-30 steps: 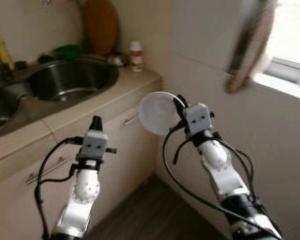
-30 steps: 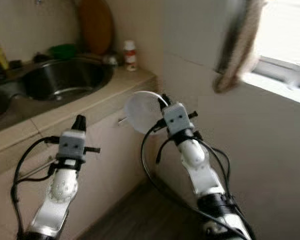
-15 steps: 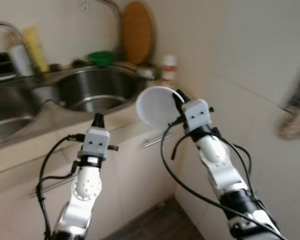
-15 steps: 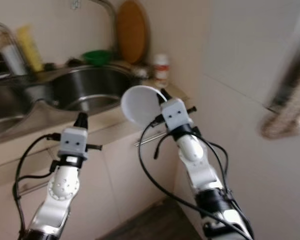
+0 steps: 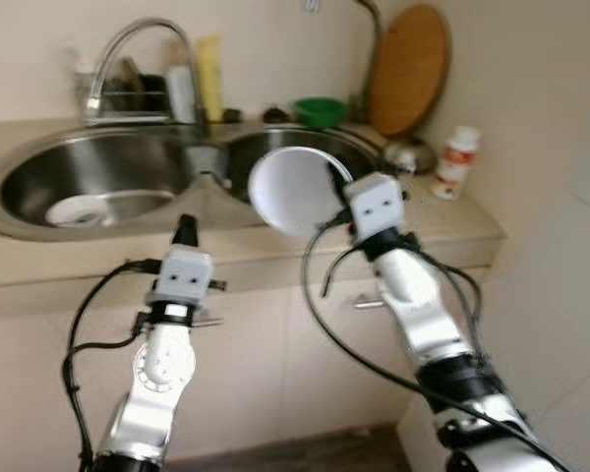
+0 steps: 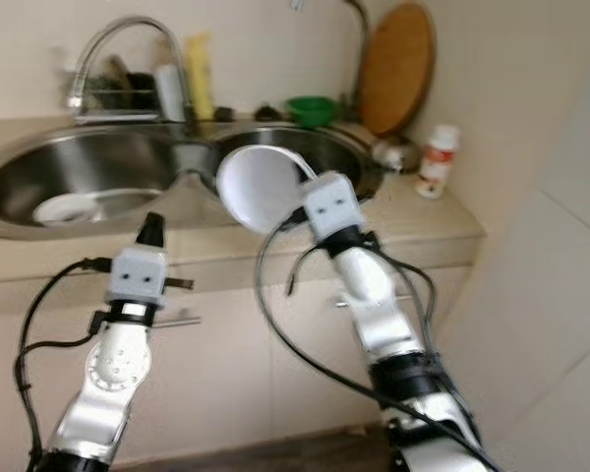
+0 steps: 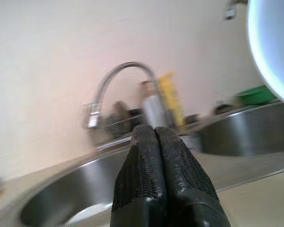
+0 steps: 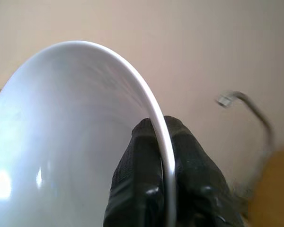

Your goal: Kitchen organization

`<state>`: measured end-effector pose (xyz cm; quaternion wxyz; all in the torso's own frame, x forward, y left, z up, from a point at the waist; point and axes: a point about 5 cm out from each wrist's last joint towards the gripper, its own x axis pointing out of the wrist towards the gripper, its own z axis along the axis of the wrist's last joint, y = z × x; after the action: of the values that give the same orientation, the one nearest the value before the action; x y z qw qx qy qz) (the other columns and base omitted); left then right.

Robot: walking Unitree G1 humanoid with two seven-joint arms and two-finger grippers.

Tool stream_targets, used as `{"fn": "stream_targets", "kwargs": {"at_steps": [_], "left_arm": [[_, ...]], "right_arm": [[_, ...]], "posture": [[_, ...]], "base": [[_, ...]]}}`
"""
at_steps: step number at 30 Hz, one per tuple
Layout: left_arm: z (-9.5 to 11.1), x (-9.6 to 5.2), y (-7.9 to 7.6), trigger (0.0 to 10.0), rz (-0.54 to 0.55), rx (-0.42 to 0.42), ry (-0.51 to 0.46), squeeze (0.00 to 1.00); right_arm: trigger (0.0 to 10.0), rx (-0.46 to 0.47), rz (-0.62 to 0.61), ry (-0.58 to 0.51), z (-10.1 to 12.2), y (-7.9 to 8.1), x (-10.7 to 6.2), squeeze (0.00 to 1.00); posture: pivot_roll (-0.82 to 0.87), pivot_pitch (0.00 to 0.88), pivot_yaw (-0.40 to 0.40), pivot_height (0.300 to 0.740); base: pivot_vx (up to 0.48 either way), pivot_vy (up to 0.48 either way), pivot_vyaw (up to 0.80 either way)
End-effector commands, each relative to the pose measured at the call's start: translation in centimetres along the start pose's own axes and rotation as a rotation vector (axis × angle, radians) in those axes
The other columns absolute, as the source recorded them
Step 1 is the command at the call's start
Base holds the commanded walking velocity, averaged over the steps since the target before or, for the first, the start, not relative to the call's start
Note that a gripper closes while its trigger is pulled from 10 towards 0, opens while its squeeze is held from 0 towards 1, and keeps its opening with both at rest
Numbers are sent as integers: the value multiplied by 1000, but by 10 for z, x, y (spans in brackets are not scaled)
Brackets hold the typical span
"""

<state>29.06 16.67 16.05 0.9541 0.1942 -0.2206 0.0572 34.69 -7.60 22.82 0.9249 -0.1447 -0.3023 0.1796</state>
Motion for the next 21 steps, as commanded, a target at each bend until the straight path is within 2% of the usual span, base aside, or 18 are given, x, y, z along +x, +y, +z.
{"fn": "stream_targets", "kwargs": {"at_steps": [1,3,4,5,6,10,21], "left_arm": [[8,2,-4,10000,-4,-3,-32,0],[10,3,-3,10000,4,-5,-42,0],[11,3,-2,10000,5,-6,-45,0],[11,3,-2,10000,5,-5,-46,0],[12,4,-2,10000,6,-6,-47,0],[15,5,0,10000,11,-14,-61,0],[21,9,2,10000,16,-21,-85,0]], "right_arm": [[0,-8,-43,-20,4,-12,3,0],[0,-1,-62,-20,5,-14,5,0],[1412,7,-75,-19,5,-15,5,0],[1412,13,-85,-18,5,-16,6,0],[10000,16,-94,-16,5,-17,6,0],[10000,26,-109,-15,5,-19,7,0],[10000,29,-114,-5,3,-18,7,0]], "posture": [[-40,0,-36,740],[-39,0,-36,740],[-39,0,-36,740],[-39,0,-36,740],[-39,0,-36,740],[-38,0,-34,740],[-36,0,-30,740]], "base": [[0,0,800],[0,0,800],[0,0,0],[0,0,0],[0,0,0],[122,0,0],[294,0,0]]}}
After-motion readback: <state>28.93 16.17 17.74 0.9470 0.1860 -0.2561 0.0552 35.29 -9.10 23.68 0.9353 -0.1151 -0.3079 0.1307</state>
